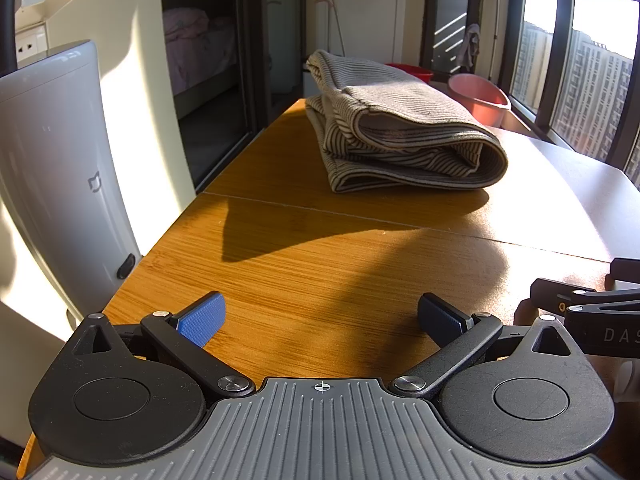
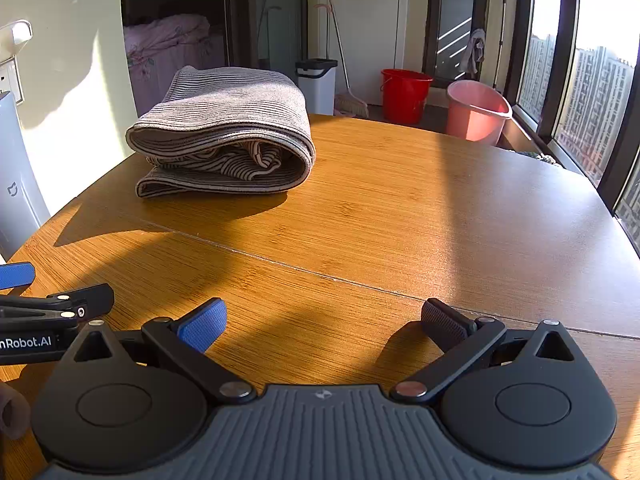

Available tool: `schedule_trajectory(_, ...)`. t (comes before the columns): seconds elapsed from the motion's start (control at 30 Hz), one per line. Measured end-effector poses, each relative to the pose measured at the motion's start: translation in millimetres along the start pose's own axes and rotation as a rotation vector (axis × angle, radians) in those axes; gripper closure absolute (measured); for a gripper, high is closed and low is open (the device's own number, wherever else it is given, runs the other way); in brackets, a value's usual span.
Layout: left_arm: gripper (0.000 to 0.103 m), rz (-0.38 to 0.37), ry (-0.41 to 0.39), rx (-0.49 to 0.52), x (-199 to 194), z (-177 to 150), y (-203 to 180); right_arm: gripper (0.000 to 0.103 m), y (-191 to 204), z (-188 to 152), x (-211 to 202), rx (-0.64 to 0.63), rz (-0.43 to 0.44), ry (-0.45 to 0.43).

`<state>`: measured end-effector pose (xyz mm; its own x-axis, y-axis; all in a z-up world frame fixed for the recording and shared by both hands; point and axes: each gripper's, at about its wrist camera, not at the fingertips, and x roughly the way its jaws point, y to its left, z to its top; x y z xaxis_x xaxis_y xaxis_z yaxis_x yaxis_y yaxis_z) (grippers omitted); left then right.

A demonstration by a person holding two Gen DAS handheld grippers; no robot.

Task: Fold clothes

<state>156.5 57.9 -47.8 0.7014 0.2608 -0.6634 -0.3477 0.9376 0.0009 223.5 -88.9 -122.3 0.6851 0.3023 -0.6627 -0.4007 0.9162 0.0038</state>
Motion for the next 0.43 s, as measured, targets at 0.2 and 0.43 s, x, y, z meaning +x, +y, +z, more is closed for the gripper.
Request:
schedule_trajectory(0.2,0.0,-0.006,0.0,0.0,0,0,0,0.0,0,-1,-1,0.005,-0.008,-0.003)
schedule_trajectory(0.43,0.0,-0.202,-0.154,-0.148,-21,4,38,0.0,5,-3,-4,0.03,-0.03,-0.009)
